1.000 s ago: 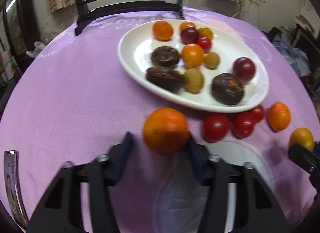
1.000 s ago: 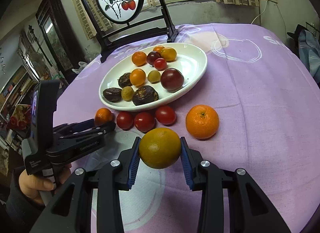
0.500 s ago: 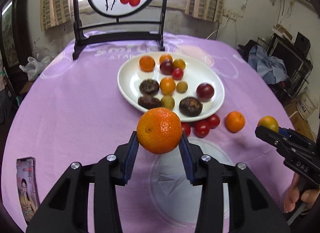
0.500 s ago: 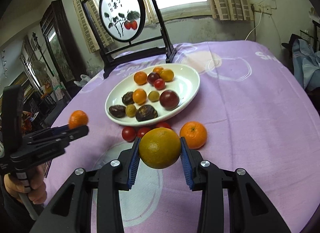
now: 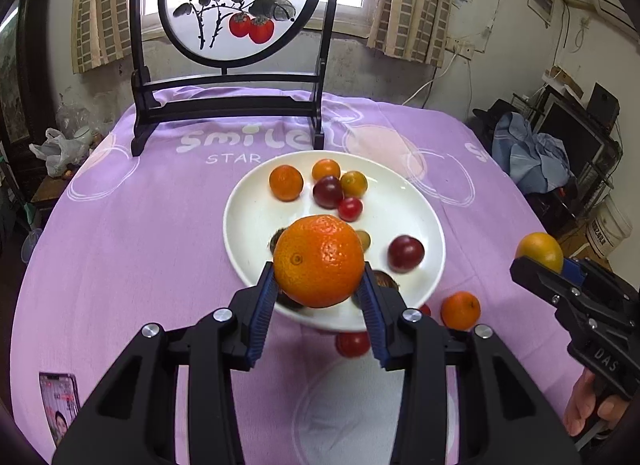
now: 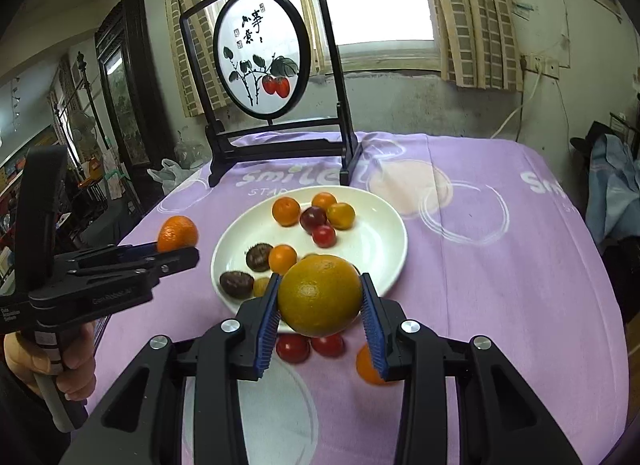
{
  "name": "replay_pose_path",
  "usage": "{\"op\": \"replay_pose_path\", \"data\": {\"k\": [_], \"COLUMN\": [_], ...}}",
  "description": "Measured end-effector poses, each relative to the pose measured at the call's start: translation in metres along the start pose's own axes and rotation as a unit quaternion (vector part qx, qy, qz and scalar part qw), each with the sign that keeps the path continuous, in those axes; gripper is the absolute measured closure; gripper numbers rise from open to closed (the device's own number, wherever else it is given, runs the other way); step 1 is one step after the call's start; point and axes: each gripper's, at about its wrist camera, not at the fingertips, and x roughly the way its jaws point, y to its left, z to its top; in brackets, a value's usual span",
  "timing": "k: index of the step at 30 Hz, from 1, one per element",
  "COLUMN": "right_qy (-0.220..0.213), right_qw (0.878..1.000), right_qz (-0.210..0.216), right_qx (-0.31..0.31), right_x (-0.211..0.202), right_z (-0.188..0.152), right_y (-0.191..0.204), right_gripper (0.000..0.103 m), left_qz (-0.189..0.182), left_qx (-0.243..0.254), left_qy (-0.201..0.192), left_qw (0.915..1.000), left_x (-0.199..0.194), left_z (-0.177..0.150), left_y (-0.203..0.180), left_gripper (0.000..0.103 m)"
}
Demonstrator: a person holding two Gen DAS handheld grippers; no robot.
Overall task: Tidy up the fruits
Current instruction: 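Grasp an orange with the left tool while the right tool carries the citrus, release both onto plate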
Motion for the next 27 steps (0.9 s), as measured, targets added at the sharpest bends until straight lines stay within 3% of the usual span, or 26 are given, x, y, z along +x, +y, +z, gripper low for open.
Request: {"op": "replay_pose_path", "data": {"k": [18,21,23,27], "right_qy": [0.064,0.050,0.037,0.032], "right_qw": [0.998,0.998,0.998,0.999], "right_qz": [0.012,0.012,0.012,0.005], "right_qx": [0.013,0.031,0.041,0.033], "right_x": [0.114,0.114,0.106,0.087], "right_z": [0.017,0.018,0.016,0.010], "right_y": [0.011,0.005,0.000,-0.005], "right_gripper": [0.062,0.052,0.045,0.045], "left_qz": [0.024,0.035,0.043,0.062], "left_qx": [-0.032,-0.040,-0.039,-0.002], "left_qy": [0.070,0.064,0.046,0.016], "left_qw": [0.9967,0.9965,0.9973,0.9979], "left_x": [0.108,0.108,0.097,0.071], "left_z": [0.022,0.026,0.027,0.022], "left_y": [0.013,0.016,0.016,0.005], "left_gripper": [0.062,0.050,0.034,0.031]}}
